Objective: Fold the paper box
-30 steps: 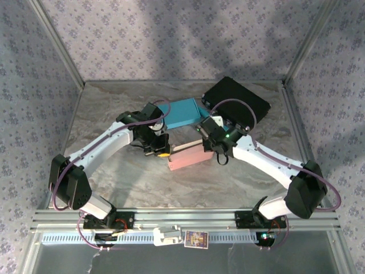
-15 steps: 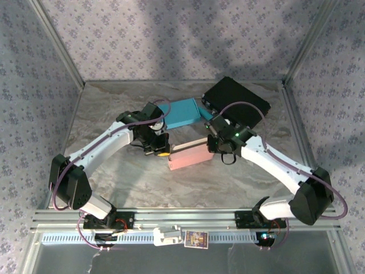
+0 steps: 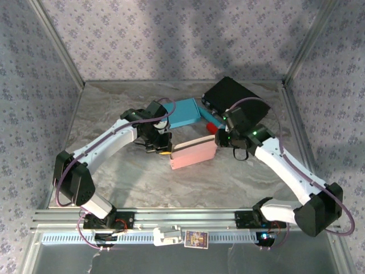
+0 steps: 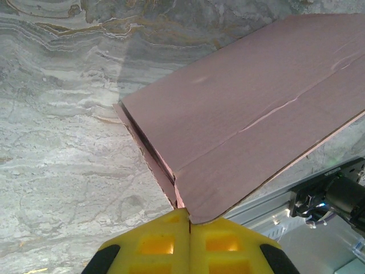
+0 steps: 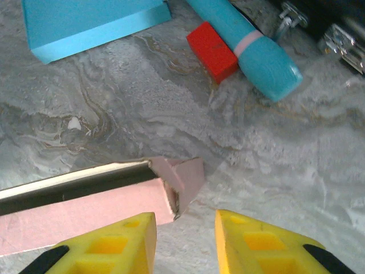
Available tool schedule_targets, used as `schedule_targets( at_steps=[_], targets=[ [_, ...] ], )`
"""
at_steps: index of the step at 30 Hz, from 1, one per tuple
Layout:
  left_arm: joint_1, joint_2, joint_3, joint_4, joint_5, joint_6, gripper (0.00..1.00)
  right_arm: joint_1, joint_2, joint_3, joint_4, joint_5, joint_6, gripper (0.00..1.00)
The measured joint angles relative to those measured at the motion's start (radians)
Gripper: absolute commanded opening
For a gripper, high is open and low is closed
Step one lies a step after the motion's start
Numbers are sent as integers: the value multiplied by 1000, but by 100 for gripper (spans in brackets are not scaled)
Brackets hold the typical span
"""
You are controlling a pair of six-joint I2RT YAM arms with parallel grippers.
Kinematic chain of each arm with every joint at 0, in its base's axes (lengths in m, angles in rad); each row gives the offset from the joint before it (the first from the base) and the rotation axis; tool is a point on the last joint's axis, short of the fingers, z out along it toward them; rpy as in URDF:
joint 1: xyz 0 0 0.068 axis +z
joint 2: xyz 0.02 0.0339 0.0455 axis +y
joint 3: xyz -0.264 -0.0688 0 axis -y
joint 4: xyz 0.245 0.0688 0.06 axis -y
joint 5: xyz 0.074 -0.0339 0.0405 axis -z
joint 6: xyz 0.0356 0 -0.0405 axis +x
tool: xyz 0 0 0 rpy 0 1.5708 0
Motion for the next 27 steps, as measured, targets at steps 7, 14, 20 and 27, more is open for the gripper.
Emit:
schedule_targets(
  at_steps=[7,14,20,27],
  targets=[
    [-4,2,2,0,-7,10,0,-74,153,24,-2,-185,-265,36],
    [-5,7,8,-4,-8,10,0,-80,196,107,-21,-206,-362,35],
    [-5,16,22,-19,-11,11,0,-86,212,127,-29,-208,-385,30],
    [-5,18,24,-23,-11,17,0,-85,243,128,-36,-207,-400,20]
  ],
)
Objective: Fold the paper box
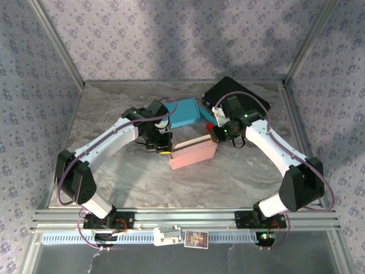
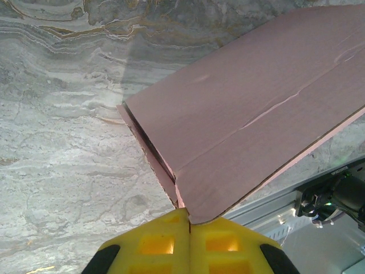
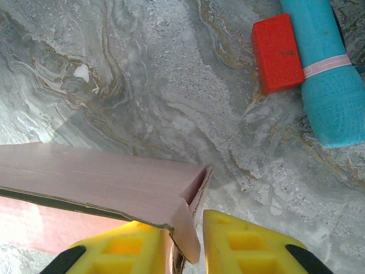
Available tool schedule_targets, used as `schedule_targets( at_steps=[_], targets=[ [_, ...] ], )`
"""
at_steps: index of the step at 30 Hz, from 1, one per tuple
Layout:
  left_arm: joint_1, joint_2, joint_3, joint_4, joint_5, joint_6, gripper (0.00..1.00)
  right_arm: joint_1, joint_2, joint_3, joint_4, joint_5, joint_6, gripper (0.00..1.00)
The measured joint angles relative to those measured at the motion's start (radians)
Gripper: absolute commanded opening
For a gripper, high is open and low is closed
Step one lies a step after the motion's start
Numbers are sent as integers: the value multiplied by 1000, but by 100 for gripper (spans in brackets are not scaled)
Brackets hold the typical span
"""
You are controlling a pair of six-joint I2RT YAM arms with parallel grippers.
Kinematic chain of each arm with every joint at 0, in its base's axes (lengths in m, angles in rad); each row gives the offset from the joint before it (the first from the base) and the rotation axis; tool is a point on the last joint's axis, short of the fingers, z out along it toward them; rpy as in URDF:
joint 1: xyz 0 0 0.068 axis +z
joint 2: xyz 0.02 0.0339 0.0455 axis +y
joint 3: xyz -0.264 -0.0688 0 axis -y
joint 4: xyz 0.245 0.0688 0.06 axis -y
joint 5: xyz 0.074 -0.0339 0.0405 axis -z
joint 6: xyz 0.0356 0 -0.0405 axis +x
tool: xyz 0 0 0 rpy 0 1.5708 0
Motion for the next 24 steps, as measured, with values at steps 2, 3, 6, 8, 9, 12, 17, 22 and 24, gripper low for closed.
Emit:
schedule_targets(
  at_steps=[2,3,6,8,9,12,17,22,24],
  targets=[
    [0,0,0,0,0,2,0,0,10,11,-3,0,-6,15],
    [0,0,0,0,0,2,0,0,14,16,-3,0,-9,13],
    [0,2,5,1,0,5,0,3,21,24,-4,0,-18,4],
    [0,6,7,-1,-2,8,0,4,21,26,-6,1,-22,0],
    [0,8,10,0,-3,8,0,6,21,26,-7,3,-23,0],
    [0,8,10,-1,-4,8,0,15,21,26,-7,16,-21,0],
    [0,8,10,0,-5,8,0,34,0,6,-2,50,-12,0],
    [0,8,11,0,-7,8,0,58,-65,-76,56,90,10,0],
    [0,8,11,1,-7,8,0,69,-94,-113,86,110,19,0]
  ],
)
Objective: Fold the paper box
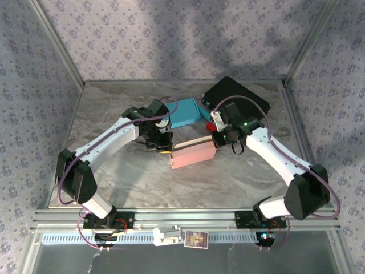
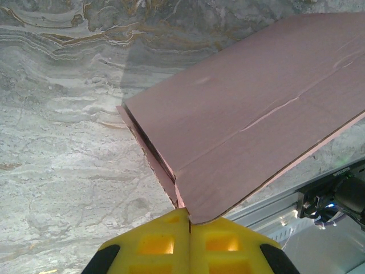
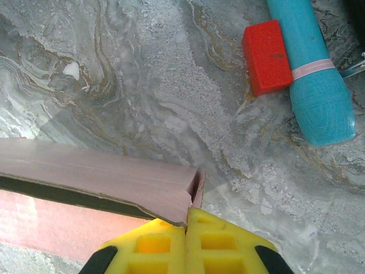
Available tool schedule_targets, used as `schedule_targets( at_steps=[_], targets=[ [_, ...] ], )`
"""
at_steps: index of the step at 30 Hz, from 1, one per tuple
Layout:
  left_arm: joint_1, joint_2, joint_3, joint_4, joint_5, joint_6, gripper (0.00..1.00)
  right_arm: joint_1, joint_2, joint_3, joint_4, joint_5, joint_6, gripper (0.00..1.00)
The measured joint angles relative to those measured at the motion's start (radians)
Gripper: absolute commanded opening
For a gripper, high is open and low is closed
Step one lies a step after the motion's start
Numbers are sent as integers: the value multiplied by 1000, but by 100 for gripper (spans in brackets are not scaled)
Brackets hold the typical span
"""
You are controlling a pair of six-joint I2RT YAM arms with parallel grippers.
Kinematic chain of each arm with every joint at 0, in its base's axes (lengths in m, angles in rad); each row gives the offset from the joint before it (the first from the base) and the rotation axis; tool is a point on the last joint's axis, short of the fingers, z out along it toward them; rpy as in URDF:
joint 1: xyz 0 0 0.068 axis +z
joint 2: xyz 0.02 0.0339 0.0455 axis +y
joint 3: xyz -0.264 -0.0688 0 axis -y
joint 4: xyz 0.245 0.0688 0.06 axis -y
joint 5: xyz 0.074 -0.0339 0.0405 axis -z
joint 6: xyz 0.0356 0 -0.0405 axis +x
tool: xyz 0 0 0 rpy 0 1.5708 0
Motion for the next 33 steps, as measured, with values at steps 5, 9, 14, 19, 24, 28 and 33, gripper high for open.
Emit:
schedule_targets(
  at_steps=[5,9,14,19,24,28,33],
  targets=[
    [0,0,0,0,0,0,9,28,-76,-100,99,46,35,0],
    [0,-1,5,-2,-29,-10,26,52,-113,-154,158,86,58,0],
    [0,-39,27,-5,-92,3,40,59,-120,-172,192,108,71,0],
    [-5,-150,21,48,-142,109,46,59,-126,-180,204,108,72,0],
    [-103,-181,16,154,-160,412,54,61,-129,-183,207,108,75,0],
    [-186,-117,4,225,-176,678,63,61,-129,-183,208,108,75,0],
    [-161,-10,17,233,-137,932,65,61,-129,-183,208,108,74,0]
  ],
)
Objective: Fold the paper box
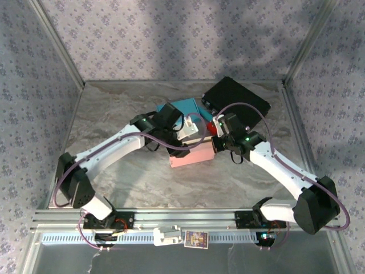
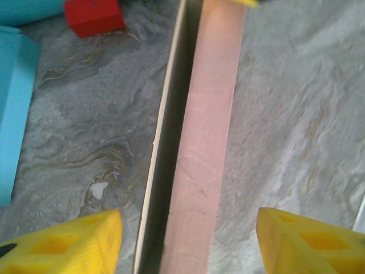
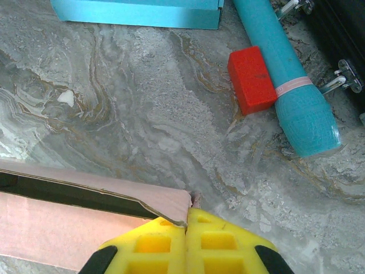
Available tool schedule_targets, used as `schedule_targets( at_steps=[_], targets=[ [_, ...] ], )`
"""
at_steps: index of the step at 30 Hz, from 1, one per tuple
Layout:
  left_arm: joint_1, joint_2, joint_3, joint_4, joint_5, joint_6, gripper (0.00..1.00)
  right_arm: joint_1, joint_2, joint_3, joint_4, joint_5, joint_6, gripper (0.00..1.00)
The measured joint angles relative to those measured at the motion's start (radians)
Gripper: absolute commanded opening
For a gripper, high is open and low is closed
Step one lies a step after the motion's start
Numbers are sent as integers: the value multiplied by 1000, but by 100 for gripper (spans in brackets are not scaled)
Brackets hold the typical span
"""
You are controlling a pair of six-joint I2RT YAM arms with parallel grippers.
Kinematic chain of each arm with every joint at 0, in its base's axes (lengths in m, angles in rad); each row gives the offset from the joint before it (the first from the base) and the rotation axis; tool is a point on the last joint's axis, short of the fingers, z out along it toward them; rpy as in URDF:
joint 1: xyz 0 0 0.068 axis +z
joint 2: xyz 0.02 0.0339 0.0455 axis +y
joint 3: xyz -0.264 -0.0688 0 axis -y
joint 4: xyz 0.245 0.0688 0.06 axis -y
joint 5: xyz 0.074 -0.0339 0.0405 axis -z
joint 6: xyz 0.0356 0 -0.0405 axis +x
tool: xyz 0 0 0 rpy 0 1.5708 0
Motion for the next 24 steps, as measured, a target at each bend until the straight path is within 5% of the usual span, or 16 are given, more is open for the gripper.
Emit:
schedule_targets(
  at_steps=[9,14,24],
  targets=[
    [-5,124,23,-13,70,177,62,-8,2,0,1,-11,0,0],
    [-32,147,27,-19,39,186,46,-14,4,0,5,-23,0,0],
    [-35,150,29,-11,-11,143,30,-26,4,0,7,-46,0,0]
  ],
)
